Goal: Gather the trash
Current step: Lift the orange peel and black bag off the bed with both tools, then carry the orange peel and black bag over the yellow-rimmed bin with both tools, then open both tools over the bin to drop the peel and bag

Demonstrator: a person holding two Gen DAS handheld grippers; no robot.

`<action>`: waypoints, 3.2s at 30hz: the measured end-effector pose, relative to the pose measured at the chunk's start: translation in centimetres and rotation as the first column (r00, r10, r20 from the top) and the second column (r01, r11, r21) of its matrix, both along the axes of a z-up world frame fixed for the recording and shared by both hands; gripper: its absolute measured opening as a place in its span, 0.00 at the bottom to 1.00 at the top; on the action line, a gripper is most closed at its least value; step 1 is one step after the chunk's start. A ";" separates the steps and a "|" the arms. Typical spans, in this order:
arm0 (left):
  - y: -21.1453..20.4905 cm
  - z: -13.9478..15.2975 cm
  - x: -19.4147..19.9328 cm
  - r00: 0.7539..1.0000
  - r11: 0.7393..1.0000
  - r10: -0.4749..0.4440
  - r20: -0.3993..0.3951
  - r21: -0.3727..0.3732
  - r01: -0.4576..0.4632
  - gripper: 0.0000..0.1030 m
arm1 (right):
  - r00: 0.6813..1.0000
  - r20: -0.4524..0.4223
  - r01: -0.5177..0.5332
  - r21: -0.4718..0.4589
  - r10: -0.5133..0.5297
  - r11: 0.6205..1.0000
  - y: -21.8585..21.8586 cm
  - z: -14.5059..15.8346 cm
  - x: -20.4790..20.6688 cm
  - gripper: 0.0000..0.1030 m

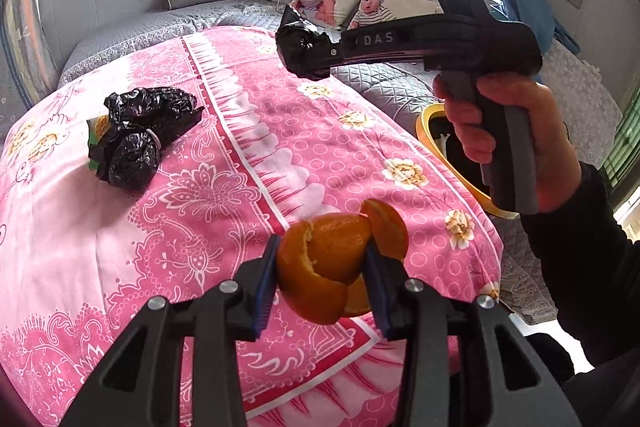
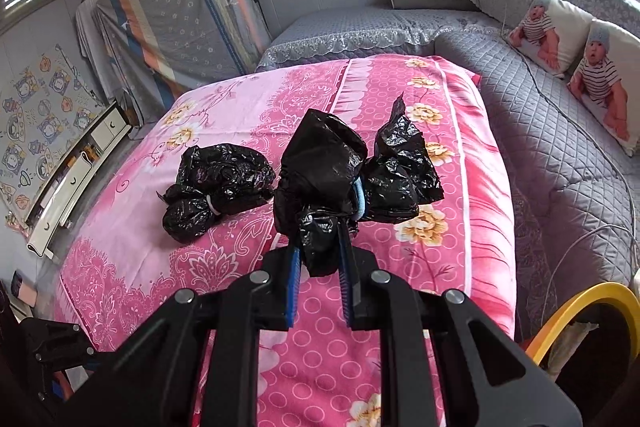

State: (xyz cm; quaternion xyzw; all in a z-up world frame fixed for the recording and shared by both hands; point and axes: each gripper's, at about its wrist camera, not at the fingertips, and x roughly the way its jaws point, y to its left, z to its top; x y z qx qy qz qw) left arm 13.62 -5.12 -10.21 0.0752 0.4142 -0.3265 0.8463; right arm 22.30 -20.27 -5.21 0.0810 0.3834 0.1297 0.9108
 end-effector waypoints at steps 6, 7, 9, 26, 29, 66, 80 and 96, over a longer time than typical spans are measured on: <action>-1.8 1.4 -0.4 0.998 0.999 -0.039 0.040 0.006 0.039 0.36 | 0.998 0.035 0.043 0.015 -0.044 0.999 -2.5 1.1 -1.6 0.15; -2.2 1.6 -0.4 0.998 0.999 -0.047 0.046 0.007 0.046 0.36 | 0.998 0.039 0.048 0.016 -0.048 0.999 -2.9 1.2 -1.9 0.15; -2.9 1.9 -0.3 0.996 0.998 -0.065 0.055 0.011 0.065 0.36 | 0.997 0.048 0.063 0.023 -0.064 0.998 -3.7 1.5 -2.4 0.15; -10.6 4.4 0.7 0.974 0.981 -0.191 0.117 0.039 0.188 0.36 | 0.961 0.119 0.248 0.037 -0.251 0.968 -13.6 2.7 -7.8 0.15; -12.2 5.0 0.8 0.968 0.977 -0.211 0.140 0.043 0.207 0.36 | 0.946 0.122 0.296 0.040 -0.299 0.954 -15.6 2.4 -9.3 0.15; -28.8 0.2 3.3 0.935 0.931 -0.356 0.013 0.087 0.353 0.36 | 0.836 0.076 0.538 0.083 -0.544 0.839 -27.2 -0.9 -19.3 0.15; -31.6 -2.5 3.8 0.929 0.924 -0.366 -0.052 0.103 0.369 0.36 | 0.839 0.042 0.537 0.100 -0.542 0.838 -27.7 -1.7 -18.8 0.15; -32.7 -4.1 3.8 0.928 0.926 -0.353 -0.119 0.100 0.365 0.41 | 0.832 0.028 0.546 0.129 -0.554 0.828 -28.5 -1.7 -18.7 0.21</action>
